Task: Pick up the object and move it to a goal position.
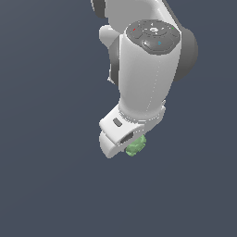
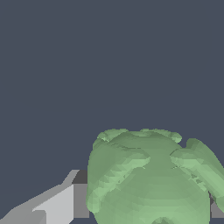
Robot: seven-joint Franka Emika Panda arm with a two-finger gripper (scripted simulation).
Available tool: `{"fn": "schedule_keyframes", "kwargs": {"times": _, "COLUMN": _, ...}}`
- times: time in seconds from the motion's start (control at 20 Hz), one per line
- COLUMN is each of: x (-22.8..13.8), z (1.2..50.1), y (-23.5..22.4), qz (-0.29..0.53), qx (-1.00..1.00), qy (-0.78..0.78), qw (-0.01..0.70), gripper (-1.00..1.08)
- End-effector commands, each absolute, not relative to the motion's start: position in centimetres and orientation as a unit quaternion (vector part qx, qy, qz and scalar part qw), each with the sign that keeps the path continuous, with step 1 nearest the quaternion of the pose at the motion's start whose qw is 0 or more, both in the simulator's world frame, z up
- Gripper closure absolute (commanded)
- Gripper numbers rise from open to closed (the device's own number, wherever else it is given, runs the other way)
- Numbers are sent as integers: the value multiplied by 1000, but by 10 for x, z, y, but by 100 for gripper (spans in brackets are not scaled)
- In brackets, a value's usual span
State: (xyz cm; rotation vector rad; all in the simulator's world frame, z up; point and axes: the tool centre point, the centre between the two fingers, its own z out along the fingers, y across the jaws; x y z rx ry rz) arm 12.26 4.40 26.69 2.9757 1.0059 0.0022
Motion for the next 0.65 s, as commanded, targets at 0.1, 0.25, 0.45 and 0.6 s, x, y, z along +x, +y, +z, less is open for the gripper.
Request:
{"fn": "schedule_keyframes", "kwargs": {"times": 0.1, "x": 125, "z": 291, "y": 57, "qz": 0, "qx": 947, "qy": 320, "qw": 0, "gripper": 108}}
{"fn": "schedule_keyframes", "kwargs": {"times": 0.25, "x": 126, "z": 300, "y": 62, "qz": 0, "qx": 947, "qy": 320, "qw": 0, "gripper": 108}}
{"fn": "schedule_keyframes", "kwargs": {"times": 0.45, "x": 128, "z": 306, "y": 65, "qz": 0, "qx": 948, "qy": 320, "qw": 0, "gripper": 108}}
{"fn": "schedule_keyframes", "kwargs": {"times": 0.6, "x": 128, "z": 308, "y": 65, "qz": 0, "qx": 948, "qy": 320, "qw": 0, "gripper": 108}}
